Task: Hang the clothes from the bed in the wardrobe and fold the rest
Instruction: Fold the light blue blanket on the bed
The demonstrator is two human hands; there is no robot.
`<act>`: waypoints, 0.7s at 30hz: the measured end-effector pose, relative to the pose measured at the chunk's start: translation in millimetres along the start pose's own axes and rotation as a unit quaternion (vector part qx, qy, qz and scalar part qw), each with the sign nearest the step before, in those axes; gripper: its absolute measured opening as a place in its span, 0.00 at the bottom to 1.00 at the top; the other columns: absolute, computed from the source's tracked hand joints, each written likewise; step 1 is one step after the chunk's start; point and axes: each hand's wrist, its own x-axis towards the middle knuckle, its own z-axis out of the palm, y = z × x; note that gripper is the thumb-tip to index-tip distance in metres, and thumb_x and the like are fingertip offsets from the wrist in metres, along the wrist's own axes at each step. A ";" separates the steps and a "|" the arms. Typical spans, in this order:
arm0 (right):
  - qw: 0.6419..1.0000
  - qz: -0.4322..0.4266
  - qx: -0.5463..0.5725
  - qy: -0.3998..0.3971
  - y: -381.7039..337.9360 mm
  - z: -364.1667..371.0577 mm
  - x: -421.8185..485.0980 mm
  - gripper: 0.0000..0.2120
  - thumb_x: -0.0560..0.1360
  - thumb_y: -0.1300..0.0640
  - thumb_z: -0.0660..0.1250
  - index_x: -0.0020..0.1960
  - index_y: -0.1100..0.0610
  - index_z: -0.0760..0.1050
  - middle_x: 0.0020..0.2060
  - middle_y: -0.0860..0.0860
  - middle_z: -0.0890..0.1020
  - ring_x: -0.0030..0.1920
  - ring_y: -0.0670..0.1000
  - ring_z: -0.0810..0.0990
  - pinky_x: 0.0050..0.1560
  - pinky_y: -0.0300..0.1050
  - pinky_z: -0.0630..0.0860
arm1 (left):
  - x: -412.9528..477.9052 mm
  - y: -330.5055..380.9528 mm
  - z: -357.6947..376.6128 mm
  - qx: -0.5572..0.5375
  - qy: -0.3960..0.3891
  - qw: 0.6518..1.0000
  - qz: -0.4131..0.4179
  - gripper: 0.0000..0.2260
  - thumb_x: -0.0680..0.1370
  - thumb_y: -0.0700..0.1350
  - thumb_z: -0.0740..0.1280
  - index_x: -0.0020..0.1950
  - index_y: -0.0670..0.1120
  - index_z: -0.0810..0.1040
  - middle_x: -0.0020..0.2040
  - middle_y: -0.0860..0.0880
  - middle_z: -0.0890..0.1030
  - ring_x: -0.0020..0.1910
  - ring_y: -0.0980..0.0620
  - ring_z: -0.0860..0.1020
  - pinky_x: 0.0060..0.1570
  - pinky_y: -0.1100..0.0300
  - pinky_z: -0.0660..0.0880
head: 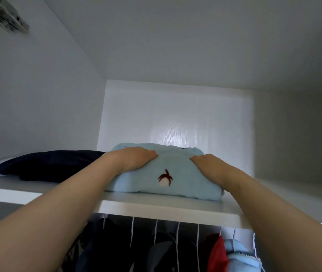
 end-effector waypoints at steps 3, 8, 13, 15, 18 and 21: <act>1.000 -0.012 -0.013 0.005 -1.1 2.8 -5.0 0.20 0.81 0.48 0.49 0.66 0.56 0.70 0.64 0.55 0.73 0.61 0.54 0.72 0.56 0.41 0.63 | -7.1 4.1 -1.6 0.033 0.017 0.999 0.017 0.20 0.81 0.54 0.49 0.66 0.49 0.72 0.68 0.47 0.71 0.64 0.48 0.69 0.60 0.58 0.60; 0.998 -0.037 -0.030 0.051 0.5 7.6 -10.7 0.22 0.81 0.48 0.47 0.63 0.56 0.73 0.55 0.54 0.75 0.54 0.52 0.71 0.52 0.41 0.62 | -16.5 3.8 0.7 0.055 0.079 0.995 0.025 0.18 0.81 0.51 0.49 0.34 0.50 0.68 0.47 0.46 0.76 0.47 0.48 0.72 0.47 0.56 0.65; 0.990 -0.060 -0.037 0.126 -1.9 9.6 -18.6 0.19 0.80 0.48 0.51 0.45 0.57 0.76 0.35 0.46 0.74 0.39 0.49 0.72 0.35 0.38 0.64 | -26.8 -2.3 12.4 0.000 0.196 0.980 0.014 0.18 0.79 0.51 0.53 0.30 0.49 0.65 0.31 0.51 0.72 0.32 0.53 0.69 0.31 0.58 0.61; 0.985 -0.057 -0.029 0.160 -6.2 10.0 -34.4 0.18 0.79 0.50 0.52 0.45 0.60 0.76 0.35 0.50 0.75 0.39 0.51 0.72 0.33 0.38 0.64 | -37.3 -2.2 12.2 -0.019 0.196 0.980 0.027 0.16 0.79 0.51 0.54 0.32 0.51 0.68 0.33 0.53 0.73 0.33 0.54 0.70 0.30 0.60 0.61; 0.978 -0.045 -0.018 0.201 -14.5 10.4 -65.0 0.16 0.78 0.53 0.55 0.49 0.64 0.76 0.42 0.58 0.80 0.41 0.56 0.73 0.34 0.40 0.65 | -56.7 0.3 8.8 -0.077 0.194 0.977 0.044 0.08 0.78 0.51 0.58 0.44 0.52 0.75 0.43 0.53 0.75 0.41 0.54 0.70 0.33 0.65 0.62; 0.973 -0.030 0.031 0.228 -21.5 13.2 -97.4 0.14 0.78 0.54 0.58 0.50 0.62 0.77 0.44 0.56 0.80 0.43 0.55 0.74 0.35 0.40 0.66 | -82.4 3.1 10.0 -0.164 0.204 0.963 0.056 0.12 0.78 0.51 0.61 0.60 0.53 0.77 0.54 0.52 0.77 0.47 0.57 0.70 0.44 0.63 0.64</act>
